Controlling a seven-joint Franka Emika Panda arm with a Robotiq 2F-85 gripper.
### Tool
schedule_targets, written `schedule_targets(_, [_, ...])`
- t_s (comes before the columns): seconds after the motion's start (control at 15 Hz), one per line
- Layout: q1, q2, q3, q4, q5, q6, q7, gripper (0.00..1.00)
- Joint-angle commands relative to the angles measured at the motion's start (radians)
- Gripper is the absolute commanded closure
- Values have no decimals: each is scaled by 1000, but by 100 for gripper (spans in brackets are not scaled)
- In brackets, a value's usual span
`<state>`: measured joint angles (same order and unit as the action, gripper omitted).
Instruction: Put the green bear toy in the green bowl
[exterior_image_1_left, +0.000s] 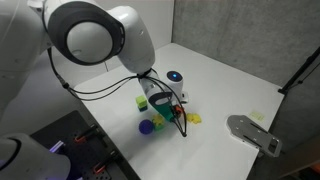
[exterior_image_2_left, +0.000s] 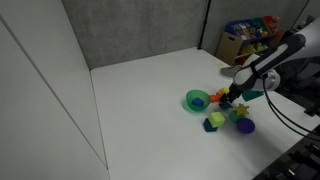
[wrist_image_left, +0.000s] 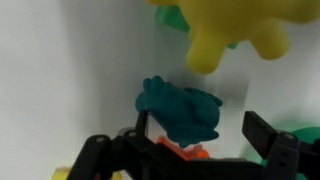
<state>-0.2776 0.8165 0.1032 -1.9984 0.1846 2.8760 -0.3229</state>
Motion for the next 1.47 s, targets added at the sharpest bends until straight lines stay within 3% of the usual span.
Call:
schedule_targets(0.0, [11,21,-9,13,-49,33,39,29])
schedule_targets(0.07, [11,22,-10,12,-58,37,42,30])
schedule_targets(0.33, [1,3,-11,8,-76,32,45,61])
schedule_targets(0.4, [-7,-4,-5,7,-75,22,42,62])
schedule_targets(0.6, [-18,-31,7,-3,-70,3,38,78])
schedule_targets(1.0, [-35,-88,19,-19,-63,-14,33,90])
schedule_targets(1.4, [-24,-179,27,-19,-53,-61,30,90])
